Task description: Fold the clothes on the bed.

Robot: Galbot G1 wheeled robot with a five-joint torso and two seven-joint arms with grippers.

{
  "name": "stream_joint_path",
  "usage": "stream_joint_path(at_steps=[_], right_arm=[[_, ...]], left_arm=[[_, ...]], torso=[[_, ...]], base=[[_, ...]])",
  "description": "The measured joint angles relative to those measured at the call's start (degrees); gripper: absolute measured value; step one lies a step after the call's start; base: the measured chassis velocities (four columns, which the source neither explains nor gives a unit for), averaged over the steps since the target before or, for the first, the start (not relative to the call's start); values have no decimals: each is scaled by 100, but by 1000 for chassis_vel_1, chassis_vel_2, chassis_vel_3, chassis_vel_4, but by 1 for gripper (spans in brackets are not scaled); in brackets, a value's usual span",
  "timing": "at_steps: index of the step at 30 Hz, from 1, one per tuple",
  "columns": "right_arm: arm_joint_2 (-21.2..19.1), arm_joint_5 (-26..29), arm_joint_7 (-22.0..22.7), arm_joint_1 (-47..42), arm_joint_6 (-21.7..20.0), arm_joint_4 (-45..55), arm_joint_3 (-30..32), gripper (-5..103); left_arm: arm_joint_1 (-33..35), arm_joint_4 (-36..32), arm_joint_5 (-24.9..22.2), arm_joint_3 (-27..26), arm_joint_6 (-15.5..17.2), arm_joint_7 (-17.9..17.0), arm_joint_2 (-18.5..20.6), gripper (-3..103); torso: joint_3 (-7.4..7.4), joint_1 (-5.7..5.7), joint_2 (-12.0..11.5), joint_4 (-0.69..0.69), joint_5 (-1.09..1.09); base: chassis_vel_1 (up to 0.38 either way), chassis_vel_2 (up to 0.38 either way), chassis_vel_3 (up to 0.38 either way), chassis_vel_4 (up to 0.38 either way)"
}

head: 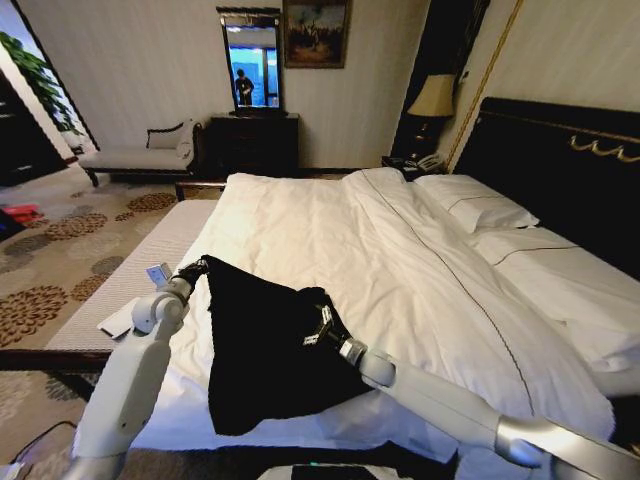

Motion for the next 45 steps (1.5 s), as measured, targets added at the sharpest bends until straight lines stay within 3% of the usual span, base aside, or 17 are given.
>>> stream_joint_path(at_steps=[15,20,25,28,32,37,41,45], right_arm=[[407,-294,137,185,53,-735,-26,103],[479,-262,234,193,-13,-849,28,91],[506,-209,218,196,-29,-906,120,70],[507,-115,153,196,9,-904,138,64],[539,82,5,172,255,-873,163,42],[548,154,-79,141,388,-826,170,31],[556,259,-245,94,655,-774,229,10],[573,492,-302,42,853,-691,369,2]], left_arm=[[-296,140,-21,207,21,30,-95,1],[-331,96,-35,252,37,31,-91,1],[-333,72,-46,259,51,31,-76,1],[-320,73,-46,254,51,30,-64,1],[-248,73,-46,212,51,23,-30,1],[-197,49,-46,183,51,14,-4,1],[-109,3,-46,133,55,10,18,1],[-15,-54,-48,73,56,8,30,1]], torso=[[0,0,0,1,0],[0,1,0,1,0],[0,1,0,1,0],[0,1,-1,1,0],[0,1,-1,1,0],[0,1,0,1,0],[0,1,-1,1,0],[0,1,-1,0,0]], base=[[0,0,0,0],[0,0,0,0],[0,0,0,0],[0,0,0,0],[0,0,0,0],[0,0,0,0],[0,0,0,0],[0,0,0,0]])
